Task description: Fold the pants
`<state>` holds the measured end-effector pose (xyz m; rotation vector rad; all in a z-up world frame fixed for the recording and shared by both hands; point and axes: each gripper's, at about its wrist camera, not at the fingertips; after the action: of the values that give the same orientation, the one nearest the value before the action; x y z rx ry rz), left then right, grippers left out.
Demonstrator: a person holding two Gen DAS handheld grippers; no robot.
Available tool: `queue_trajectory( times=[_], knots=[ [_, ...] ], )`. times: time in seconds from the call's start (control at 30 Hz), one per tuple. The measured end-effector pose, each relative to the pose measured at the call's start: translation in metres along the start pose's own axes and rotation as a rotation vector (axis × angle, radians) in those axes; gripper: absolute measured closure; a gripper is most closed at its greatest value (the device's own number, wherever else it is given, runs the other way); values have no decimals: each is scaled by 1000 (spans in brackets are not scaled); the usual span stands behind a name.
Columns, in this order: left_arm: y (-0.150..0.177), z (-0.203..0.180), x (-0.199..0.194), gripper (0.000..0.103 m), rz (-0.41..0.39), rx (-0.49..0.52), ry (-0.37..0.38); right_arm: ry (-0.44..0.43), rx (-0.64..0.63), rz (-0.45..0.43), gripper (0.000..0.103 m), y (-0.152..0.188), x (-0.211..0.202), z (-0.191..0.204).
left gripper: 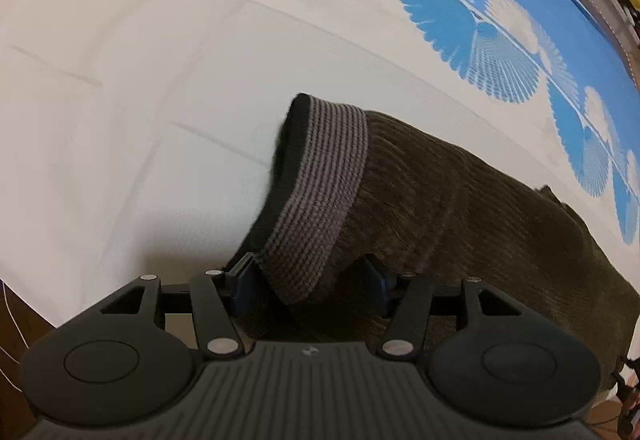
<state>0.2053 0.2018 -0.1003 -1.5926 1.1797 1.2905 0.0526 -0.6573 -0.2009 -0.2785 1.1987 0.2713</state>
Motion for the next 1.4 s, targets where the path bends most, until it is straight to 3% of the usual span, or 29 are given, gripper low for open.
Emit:
queue_trajectory(
  times=[0.13,0.27,0.33,0.4,0.43,0.47,0.57,0.67,0.73,0.8,0.87,0.97,1.03,1.1,1.2,1.27,1.33,1.4],
  knots=[
    [-3,3,1,42,0,-15,-7,51,16,-19,65,2,1,8],
    [-2,-4,2,46,-10,7,-19,123,56,-43,64,-5,-1,1],
    [-1,-4,2,54,-18,12,-26,64,69,-46,63,-6,-1,-7],
    [0,-4,1,66,-27,14,-28,28,43,-55,71,-6,0,-6],
    [0,-4,-1,69,-36,21,-26,38,18,-66,90,-6,0,-5],
    [2,-5,-4,73,-49,32,-26,45,-6,-76,96,-6,-2,-3],
    [8,-6,-18,78,-92,57,-2,-19,-21,-139,98,-4,-22,-1],
    [18,3,-47,79,-177,61,84,-150,5,-240,98,0,-63,-4],
    [25,11,-56,79,-185,65,111,-192,13,-306,98,3,-87,-10],
    [27,18,-45,79,-129,72,72,-143,11,-324,98,4,-97,-21],
    [27,16,-28,78,-61,117,-6,-26,4,-218,98,3,-78,-31],
    [32,6,-8,74,13,215,-97,79,-28,-73,98,3,-41,-39],
    [35,2,-10,69,2,248,-116,148,-73,-59,95,3,-33,-37],
    [37,0,-21,56,-58,252,-144,179,-61,-63,92,1,-30,-33],
    [40,-3,-46,56,-230,238,-184,262,-84,-99,89,4,-36,-22],
    [44,-12,-59,56,-325,272,-147,374,-115,-173,88,8,-43,-12],
    [47,-25,-62,56,-343,332,-69,435,-127,-279,86,13,-56,-1],
    [52,-45,-54,56,-309,453,-29,339,-155,-372,84,19,-68,16]
  ],
)
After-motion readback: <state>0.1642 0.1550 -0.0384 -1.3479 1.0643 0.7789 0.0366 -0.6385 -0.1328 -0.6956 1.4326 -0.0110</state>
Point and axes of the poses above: each gripper's, at about its wrist camera, not at the fingertips, and x roughly the way its jaws point, z to its left, y to its underside, and after that the axes turned 9 degrees about z, right-handed
